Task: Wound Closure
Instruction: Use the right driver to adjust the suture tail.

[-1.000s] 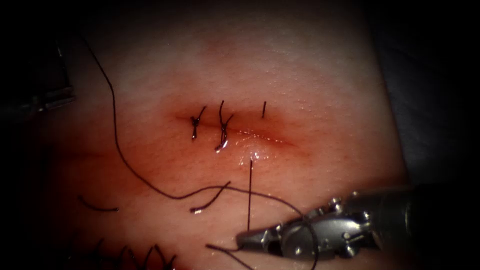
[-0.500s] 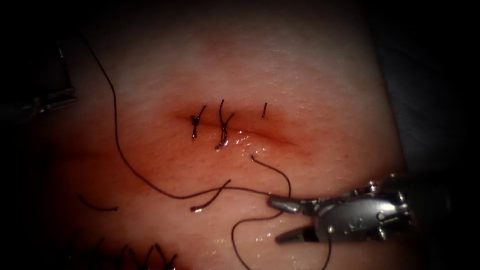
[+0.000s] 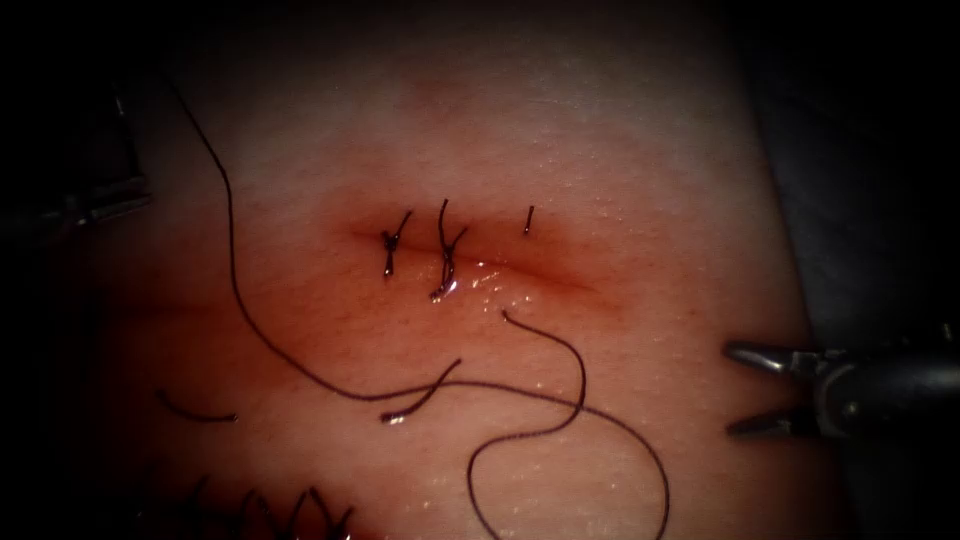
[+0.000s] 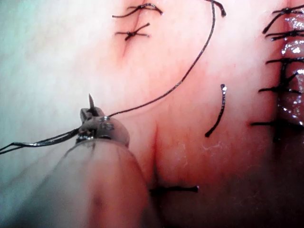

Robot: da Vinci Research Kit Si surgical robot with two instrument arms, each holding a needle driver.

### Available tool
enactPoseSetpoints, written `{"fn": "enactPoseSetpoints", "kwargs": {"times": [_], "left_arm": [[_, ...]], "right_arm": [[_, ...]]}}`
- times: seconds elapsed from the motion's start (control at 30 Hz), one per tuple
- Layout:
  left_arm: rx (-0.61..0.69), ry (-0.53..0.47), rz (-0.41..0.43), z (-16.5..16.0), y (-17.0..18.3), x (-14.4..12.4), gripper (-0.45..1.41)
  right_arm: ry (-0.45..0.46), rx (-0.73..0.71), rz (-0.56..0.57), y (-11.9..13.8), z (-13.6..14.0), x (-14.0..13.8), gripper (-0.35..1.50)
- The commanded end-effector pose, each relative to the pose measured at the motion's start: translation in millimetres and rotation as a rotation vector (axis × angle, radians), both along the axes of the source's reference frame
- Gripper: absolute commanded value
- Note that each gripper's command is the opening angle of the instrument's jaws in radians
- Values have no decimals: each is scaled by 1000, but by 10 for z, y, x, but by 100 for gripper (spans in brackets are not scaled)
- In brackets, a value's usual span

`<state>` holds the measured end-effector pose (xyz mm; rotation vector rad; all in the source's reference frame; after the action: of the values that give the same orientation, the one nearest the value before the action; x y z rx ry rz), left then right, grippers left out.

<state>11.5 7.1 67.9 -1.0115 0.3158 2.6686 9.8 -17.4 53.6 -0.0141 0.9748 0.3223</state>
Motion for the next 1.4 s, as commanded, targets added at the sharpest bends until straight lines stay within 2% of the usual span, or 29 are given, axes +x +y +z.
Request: {"fn": "enactPoseSetpoints", "kwargs": {"times": [0.03,0.1,0.17,0.2,0.3,0.53,0.57,0.6,0.73,0.97,1.17,1.4], "left_arm": [[-1,0,-1,6,1,-6,-45],[-1,1,-3,7,0,-8,-45],[-1,1,0,7,0,-9,-45],[-1,1,-1,7,-1,-10,-45],[-1,1,0,7,-1,-9,-45],[-1,-1,0,7,-1,-10,-45],[0,0,3,7,-1,-10,-45],[0,0,3,7,-1,-10,-45],[0,0,3,7,-1,-10,-45],[0,0,2,7,-1,-10,-45],[0,0,2,7,-1,-10,-45],[-1,1,2,7,-2,-10,-45]], "right_arm": [[25,75,101,-5,15,-3,109],[68,194,244,-2,23,-1,128],[80,243,312,3,30,6,135],[96,295,368,7,34,12,133],[128,376,460,16,45,25,111],[195,515,625,38,77,61,101],[206,525,629,40,82,66,98],[234,567,629,45,91,76,79],[242,599,672,61,110,94,72],[249,622,707,83,134,107,67],[255,632,696,88,145,120,62],[252,646,673,93,153,137,47]]}}
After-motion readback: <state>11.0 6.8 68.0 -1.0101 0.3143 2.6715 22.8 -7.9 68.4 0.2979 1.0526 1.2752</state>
